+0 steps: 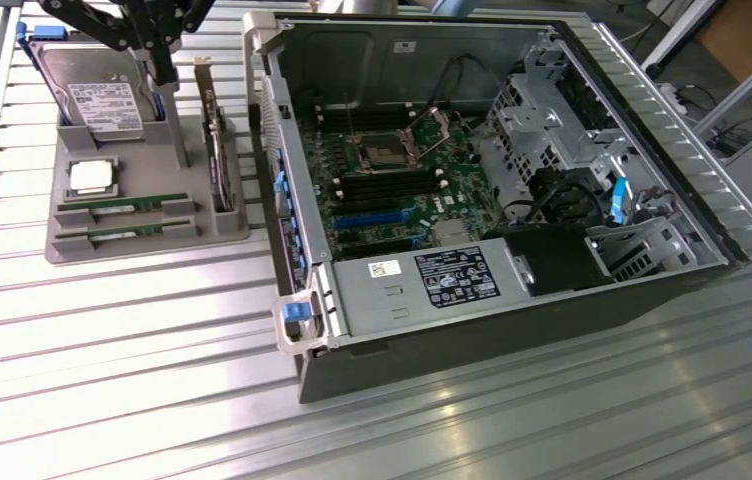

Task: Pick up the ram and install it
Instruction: 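Pick up the ram and move it above insertion slot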

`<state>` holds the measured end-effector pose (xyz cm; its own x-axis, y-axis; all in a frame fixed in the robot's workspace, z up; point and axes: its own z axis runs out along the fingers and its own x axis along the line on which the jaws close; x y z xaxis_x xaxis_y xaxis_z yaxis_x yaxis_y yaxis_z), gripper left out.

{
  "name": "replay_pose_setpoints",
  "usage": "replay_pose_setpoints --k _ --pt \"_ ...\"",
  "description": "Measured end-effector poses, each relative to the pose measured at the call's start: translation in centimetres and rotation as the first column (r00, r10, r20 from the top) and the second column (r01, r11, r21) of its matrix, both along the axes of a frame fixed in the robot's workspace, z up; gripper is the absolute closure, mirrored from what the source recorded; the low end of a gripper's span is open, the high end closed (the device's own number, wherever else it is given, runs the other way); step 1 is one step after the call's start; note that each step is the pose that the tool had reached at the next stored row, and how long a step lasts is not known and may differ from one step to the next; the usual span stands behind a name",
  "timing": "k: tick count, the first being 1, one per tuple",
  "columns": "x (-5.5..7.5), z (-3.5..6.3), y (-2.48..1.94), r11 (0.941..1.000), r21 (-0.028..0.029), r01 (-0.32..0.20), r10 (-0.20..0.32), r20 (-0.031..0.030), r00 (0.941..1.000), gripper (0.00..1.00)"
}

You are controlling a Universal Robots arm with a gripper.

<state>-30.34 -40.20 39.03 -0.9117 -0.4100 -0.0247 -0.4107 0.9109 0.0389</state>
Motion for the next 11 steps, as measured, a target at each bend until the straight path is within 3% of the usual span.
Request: replay_pose_setpoints --k 11 --pt "0.00 0.00 0.00 0.9994 0.0000 -0.036 0.036 0.0000 0.9994 0.90"
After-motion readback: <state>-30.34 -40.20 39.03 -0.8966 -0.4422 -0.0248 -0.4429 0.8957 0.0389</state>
